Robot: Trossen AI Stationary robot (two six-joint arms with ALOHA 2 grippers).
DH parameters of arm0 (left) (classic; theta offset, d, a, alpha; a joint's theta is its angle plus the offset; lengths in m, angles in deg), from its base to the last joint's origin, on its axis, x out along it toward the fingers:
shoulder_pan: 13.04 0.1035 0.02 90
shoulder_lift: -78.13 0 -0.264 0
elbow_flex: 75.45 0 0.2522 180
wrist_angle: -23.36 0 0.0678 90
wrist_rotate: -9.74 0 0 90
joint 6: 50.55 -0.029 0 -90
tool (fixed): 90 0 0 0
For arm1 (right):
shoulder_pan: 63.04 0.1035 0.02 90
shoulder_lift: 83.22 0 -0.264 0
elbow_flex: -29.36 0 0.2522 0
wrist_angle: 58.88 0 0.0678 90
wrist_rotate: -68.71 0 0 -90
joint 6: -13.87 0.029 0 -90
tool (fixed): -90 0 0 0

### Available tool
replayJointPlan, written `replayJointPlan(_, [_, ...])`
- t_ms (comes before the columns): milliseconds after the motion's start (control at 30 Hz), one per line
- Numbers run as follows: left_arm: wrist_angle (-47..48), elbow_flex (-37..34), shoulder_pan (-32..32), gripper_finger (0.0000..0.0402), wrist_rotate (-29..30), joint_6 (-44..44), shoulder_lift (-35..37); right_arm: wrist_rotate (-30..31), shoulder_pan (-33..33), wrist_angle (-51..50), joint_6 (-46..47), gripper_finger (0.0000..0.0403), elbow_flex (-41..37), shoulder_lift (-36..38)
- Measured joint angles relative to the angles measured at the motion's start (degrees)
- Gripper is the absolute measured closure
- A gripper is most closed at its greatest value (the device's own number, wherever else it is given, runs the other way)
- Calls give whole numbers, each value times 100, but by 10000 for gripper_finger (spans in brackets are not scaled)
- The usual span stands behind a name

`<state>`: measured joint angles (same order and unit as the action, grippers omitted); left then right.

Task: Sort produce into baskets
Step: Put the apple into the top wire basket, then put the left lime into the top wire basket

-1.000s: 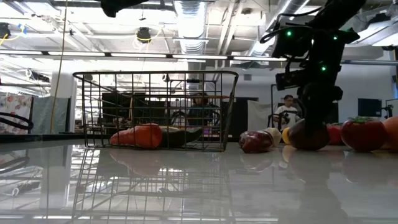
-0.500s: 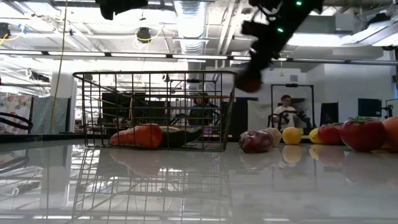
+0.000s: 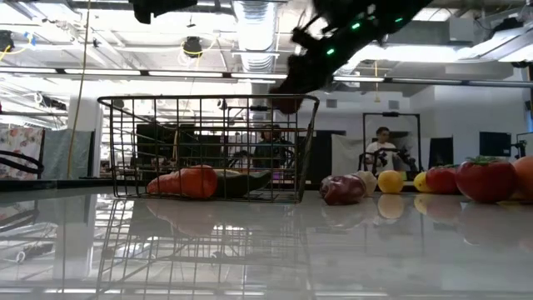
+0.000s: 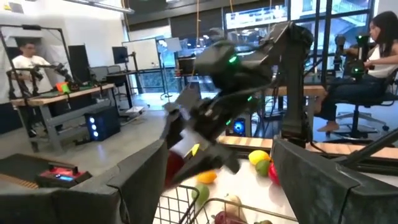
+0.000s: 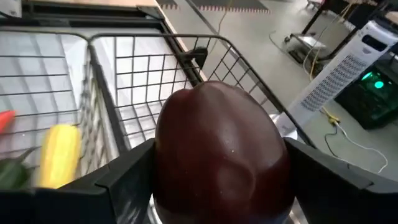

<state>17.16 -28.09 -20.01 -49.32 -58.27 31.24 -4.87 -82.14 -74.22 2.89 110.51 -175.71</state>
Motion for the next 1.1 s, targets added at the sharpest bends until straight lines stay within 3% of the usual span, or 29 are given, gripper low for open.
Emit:
replayJointPlan(100, [29,0,0,123,4,-15,6,-39,-75,-458,-3,45,514,-419])
replayJointPlan(300, [200,0,11,123,88,-59,57,-737,-268,-1351,231,13,1400,-814])
replayJointPlan(600, [493,0,-15,123,101,150,119,-579,-390,-2752,213,12,1520,-261])
replayJointPlan(800, [658,0,-15,123,102,374,132,-407,-740,-3237,391,12,660,597])
replayJointPlan(967, [647,0,-15,123,-39,541,130,-832,-1281,-2706,498,13,-653,1083])
replayJointPlan(1100, [607,0,-15,123,-70,609,130,-1167,-1573,-2003,590,13,-1509,986])
